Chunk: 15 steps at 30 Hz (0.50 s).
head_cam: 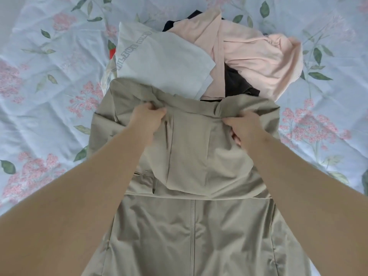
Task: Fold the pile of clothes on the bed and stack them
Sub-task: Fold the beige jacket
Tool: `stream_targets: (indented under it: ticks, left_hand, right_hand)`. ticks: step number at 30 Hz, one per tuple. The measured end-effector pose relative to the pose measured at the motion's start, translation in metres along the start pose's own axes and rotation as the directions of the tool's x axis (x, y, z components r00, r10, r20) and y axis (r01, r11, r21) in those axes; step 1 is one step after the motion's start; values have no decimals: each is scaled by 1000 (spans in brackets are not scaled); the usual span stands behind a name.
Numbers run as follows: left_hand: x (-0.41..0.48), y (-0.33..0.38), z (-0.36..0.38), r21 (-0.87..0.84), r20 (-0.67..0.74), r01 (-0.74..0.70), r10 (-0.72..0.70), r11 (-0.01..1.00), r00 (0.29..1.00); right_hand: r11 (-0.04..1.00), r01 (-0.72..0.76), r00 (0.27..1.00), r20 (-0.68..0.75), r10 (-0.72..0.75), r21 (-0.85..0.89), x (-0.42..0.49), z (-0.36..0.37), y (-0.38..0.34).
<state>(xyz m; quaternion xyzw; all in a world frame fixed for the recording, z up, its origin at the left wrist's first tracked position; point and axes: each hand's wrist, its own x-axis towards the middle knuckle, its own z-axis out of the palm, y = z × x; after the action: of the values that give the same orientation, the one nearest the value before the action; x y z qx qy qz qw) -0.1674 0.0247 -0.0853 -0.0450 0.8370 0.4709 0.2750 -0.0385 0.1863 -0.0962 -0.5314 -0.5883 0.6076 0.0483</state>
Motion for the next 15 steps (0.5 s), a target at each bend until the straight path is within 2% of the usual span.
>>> stream_targets:
  ticks: [2,4,5,6,8,10,12,14,15]
  left_hand:
    - [9,9,-4,-4,-43,-138,137,990,990]
    - [11,9,-10,224,-98,-222,248,949,964]
    - [8,4,-11,343,-141,-204,265,917,954]
    - [2,0,-9,379,-182,-171,254,910,950]
    - [-19,-12,-2,345,-253,-109,204,932,946]
    - [-43,-30,8,417,-278,-71,202,906,939]
    - [-63,-50,14,449,-257,1,128,893,958]
    - [-69,-64,15,383,-200,42,39,923,979]
    - [-67,-67,11,279,-178,32,19,960,984]
  right_hand:
    - [989,140,988,-79,-136,43,10,-2,-11]
    - [962,269,950,-151,-273,-46,11,-5,-17]
    - [945,296,935,-159,-316,-137,8,-5,-15]
    - [928,301,925,-169,-340,-220,3,-4,-10]
    - [875,227,919,-204,-338,-427,-11,-2,10]
    - [824,93,935,-234,-264,-559,-25,0,33]
    - [839,-72,965,-250,-78,-539,-33,-4,54]
    - [926,-80,987,-162,20,-370,-34,-10,66]
    - [979,-72,992,-118,50,-190,-32,-14,69]
